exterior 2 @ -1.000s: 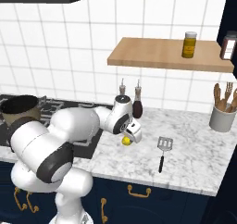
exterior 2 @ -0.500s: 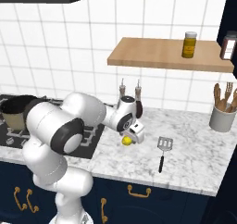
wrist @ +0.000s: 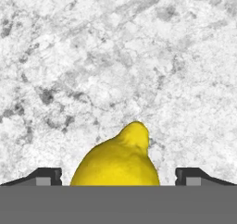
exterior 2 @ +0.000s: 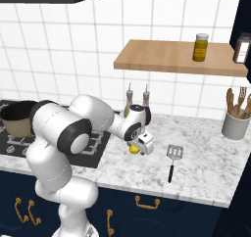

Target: Put the lime and lemon in the pot. Retrieve the spatula and lightly stir the vegetables in the pot.

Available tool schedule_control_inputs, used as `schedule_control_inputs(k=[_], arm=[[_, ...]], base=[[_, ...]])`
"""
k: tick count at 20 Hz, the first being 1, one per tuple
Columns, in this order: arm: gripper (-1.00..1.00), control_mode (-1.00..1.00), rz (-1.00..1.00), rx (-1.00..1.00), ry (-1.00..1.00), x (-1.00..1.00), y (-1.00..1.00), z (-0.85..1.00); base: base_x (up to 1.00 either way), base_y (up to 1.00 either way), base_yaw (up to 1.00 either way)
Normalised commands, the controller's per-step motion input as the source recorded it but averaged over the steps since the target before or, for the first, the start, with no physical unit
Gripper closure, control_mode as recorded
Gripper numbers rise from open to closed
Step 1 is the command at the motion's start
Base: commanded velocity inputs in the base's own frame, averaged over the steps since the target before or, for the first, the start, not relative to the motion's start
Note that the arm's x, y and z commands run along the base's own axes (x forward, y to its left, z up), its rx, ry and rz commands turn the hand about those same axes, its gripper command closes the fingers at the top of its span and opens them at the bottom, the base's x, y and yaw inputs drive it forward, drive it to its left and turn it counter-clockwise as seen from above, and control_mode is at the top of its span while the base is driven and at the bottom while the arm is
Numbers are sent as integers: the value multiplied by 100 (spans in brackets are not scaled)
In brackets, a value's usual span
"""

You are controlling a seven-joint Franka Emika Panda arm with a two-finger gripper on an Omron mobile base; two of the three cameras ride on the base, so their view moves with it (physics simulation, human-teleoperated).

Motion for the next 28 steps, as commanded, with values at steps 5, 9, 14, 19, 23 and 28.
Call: schedule_control_inputs(k=[5,9,14,19,23,28], arm=[[100,-100,0,0,0,-3,4,0],[100,-100,0,0,-6,-18,44,28],[100,-100,7,0,-11,-34,97,65],[100,-100,17,0,-7,-34,100,86],[100,-100,22,0,-1,-20,100,93],[100,-100,28,-1,-2,-7,100,83]], base=[[0,0,0],[0,0,0],[0,0,0],[0,0,0],[0,0,0],[0,0,0]])
